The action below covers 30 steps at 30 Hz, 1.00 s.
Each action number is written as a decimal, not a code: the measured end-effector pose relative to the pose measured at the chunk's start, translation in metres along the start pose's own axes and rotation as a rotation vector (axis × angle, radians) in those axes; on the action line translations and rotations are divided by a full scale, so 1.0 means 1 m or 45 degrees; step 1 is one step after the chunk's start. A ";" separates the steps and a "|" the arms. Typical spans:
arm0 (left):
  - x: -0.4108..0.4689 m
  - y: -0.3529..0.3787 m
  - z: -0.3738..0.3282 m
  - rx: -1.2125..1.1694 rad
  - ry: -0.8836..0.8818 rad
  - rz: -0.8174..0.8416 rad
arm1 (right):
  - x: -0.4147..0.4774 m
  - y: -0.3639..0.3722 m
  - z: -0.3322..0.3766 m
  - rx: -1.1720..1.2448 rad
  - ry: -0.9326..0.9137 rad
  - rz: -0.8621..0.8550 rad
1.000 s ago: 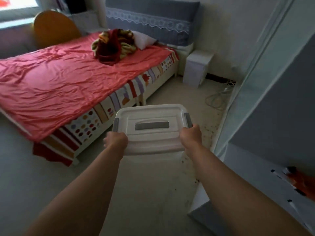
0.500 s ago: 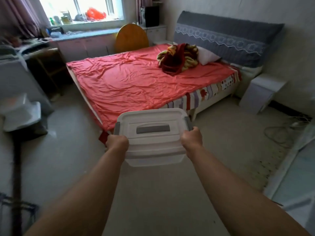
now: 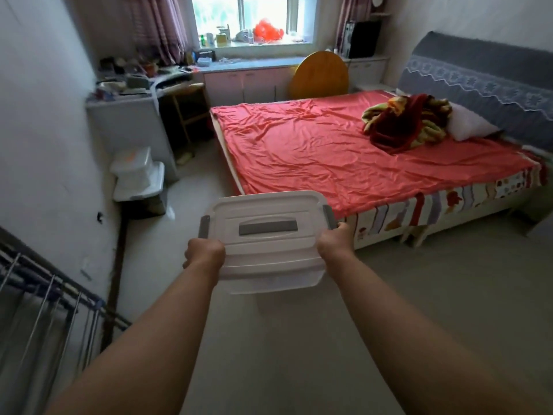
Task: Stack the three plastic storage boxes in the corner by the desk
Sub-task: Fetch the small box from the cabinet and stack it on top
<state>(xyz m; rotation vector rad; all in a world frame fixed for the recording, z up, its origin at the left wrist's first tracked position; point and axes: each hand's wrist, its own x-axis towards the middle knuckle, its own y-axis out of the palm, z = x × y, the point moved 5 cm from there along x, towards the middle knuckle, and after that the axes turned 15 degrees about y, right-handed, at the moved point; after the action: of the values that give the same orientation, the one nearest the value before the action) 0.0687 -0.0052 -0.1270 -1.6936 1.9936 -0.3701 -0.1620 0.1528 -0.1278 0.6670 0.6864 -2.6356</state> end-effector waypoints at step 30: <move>0.272 -0.078 -0.013 -0.204 -0.383 -0.549 | 0.102 0.367 0.234 -0.463 -0.323 0.479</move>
<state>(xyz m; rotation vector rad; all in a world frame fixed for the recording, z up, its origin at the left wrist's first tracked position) 0.0986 -0.2866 -0.1286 -2.1396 1.4713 -0.0897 -0.1736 -0.2943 -0.1349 0.3119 0.8395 -2.1266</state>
